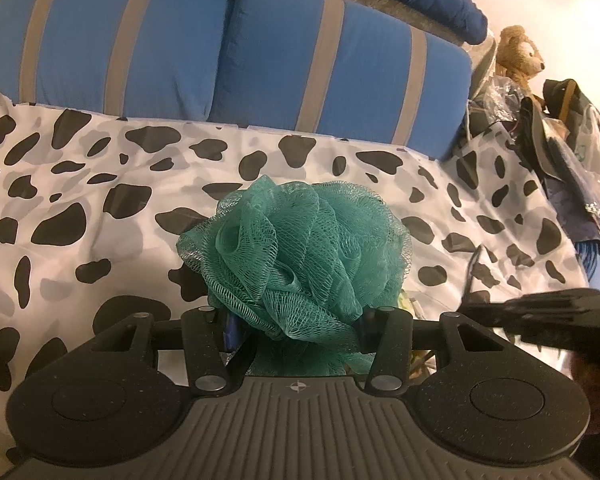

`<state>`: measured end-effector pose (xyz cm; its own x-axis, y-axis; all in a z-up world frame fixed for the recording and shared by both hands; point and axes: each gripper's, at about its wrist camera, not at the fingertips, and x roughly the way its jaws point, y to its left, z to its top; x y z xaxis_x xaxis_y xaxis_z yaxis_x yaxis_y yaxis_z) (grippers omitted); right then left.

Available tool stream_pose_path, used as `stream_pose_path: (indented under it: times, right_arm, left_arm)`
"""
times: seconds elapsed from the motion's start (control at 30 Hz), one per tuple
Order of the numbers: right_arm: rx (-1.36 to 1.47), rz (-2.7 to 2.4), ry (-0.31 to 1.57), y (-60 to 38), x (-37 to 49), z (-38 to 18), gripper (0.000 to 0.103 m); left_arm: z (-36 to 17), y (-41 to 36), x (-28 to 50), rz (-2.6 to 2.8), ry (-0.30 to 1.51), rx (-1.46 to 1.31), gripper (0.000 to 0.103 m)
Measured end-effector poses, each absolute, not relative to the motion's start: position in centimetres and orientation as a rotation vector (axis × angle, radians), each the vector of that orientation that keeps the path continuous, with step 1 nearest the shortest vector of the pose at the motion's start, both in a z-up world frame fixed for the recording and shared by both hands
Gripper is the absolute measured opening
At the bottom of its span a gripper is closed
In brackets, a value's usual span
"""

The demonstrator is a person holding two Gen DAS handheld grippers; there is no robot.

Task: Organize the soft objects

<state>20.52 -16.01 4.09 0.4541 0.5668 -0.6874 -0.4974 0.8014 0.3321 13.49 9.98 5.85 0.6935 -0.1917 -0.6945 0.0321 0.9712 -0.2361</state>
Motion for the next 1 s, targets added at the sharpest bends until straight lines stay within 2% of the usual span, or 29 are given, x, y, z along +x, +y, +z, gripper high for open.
stream_pose_path:
  times: [0.4, 1.0]
  right_arm:
    - [0.158, 0.654, 0.825, -20.4, 17.5, 6.9, 0.004]
    - [0.117, 0.731, 0.964, -21.5, 12.5, 5.9, 0.004]
  left_arm:
    - [6.0, 8.1, 11.6, -0.168, 0.769, -0.156, 0.048]
    - [4.5, 5.4, 5.5, -0.215, 0.858, -0.156, 0.048]
